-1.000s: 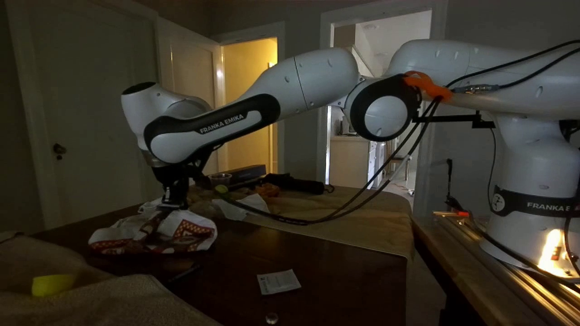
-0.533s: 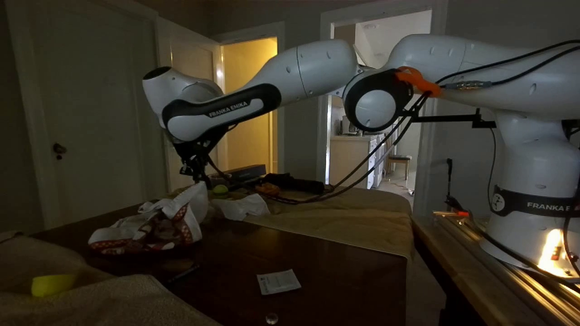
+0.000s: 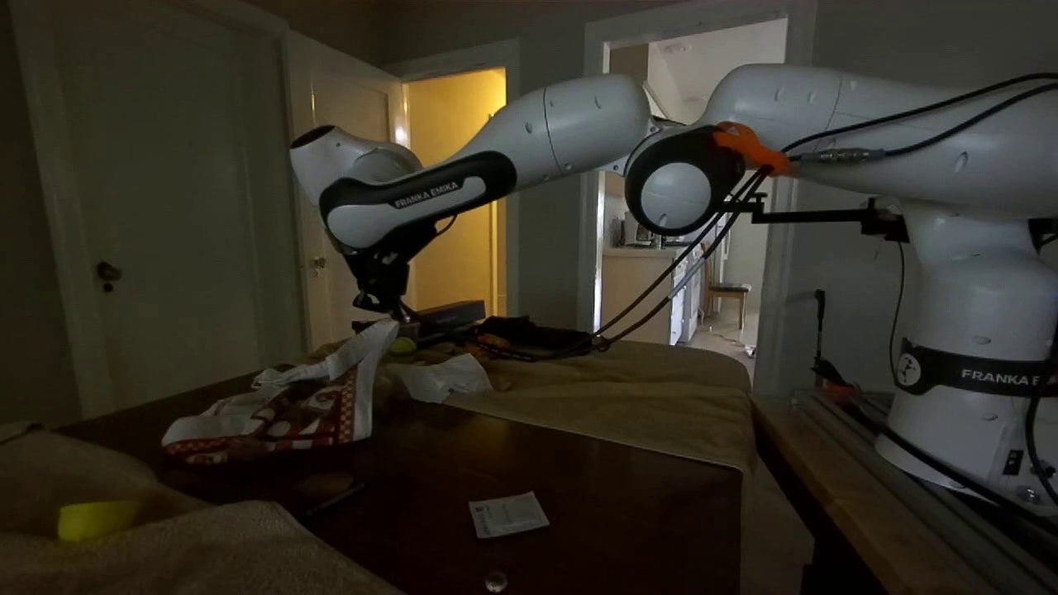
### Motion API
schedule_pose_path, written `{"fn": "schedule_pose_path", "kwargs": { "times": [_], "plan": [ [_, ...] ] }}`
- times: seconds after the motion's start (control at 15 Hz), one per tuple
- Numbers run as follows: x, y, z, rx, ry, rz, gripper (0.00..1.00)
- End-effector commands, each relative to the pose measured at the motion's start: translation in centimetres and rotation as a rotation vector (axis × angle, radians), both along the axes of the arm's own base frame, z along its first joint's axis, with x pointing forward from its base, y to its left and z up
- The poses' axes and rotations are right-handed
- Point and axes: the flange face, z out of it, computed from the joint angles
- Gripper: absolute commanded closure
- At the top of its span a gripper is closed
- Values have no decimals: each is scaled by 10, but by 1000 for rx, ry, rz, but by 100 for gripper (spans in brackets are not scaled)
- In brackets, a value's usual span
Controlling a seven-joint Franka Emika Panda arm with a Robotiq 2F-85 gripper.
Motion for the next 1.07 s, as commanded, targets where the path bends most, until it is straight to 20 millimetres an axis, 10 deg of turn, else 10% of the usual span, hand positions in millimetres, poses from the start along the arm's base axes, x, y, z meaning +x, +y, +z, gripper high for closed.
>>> {"fn": "schedule_pose_path", "kwargs": {
  "times": [0.0,0.4,0.8,0.87,1.0],
  "plan": [
    [-3,-27,-13,56,-21,-39,100],
    [6,-67,-7,63,-111,102,100],
    [12,-49,-32,125,-95,252,100],
    [13,-46,-35,134,-87,266,74],
    [14,-37,-32,133,-73,281,68]
  ]
}}
